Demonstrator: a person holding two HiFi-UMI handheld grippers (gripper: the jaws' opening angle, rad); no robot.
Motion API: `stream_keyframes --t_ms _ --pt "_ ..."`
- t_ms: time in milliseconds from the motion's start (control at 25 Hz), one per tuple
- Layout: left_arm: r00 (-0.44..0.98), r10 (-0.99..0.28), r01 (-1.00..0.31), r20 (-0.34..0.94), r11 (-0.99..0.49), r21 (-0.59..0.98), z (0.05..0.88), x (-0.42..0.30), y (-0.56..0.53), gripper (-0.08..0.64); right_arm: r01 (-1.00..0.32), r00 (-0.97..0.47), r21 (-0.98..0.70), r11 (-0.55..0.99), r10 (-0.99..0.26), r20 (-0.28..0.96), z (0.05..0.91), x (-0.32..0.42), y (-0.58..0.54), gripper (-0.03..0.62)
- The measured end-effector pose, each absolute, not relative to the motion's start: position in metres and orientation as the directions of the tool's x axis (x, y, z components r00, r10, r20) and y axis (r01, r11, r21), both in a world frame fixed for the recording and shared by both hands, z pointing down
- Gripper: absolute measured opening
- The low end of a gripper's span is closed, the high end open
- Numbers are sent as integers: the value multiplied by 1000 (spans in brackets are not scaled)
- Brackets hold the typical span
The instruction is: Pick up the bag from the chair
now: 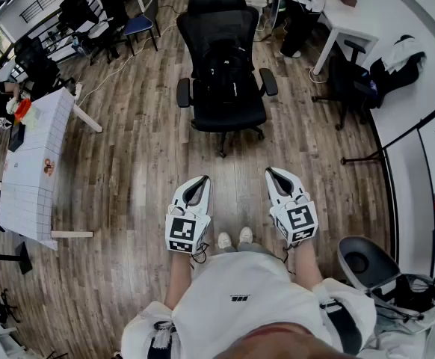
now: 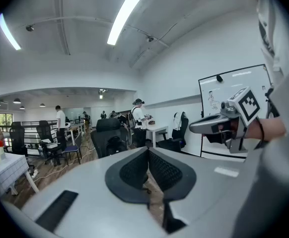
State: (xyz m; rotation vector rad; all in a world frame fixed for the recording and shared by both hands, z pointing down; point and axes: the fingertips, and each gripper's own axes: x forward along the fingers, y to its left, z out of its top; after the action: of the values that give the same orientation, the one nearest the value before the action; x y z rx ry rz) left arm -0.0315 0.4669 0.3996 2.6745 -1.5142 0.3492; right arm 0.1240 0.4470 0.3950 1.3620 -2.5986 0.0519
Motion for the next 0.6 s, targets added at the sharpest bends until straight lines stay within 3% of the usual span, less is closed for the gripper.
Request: stream_keyframes --t_ms 600 --pt "526 -835 -842 164 -538 -39 397 -59 466 12 -825 -542 62 562 -817 197 405 88 458 -5"
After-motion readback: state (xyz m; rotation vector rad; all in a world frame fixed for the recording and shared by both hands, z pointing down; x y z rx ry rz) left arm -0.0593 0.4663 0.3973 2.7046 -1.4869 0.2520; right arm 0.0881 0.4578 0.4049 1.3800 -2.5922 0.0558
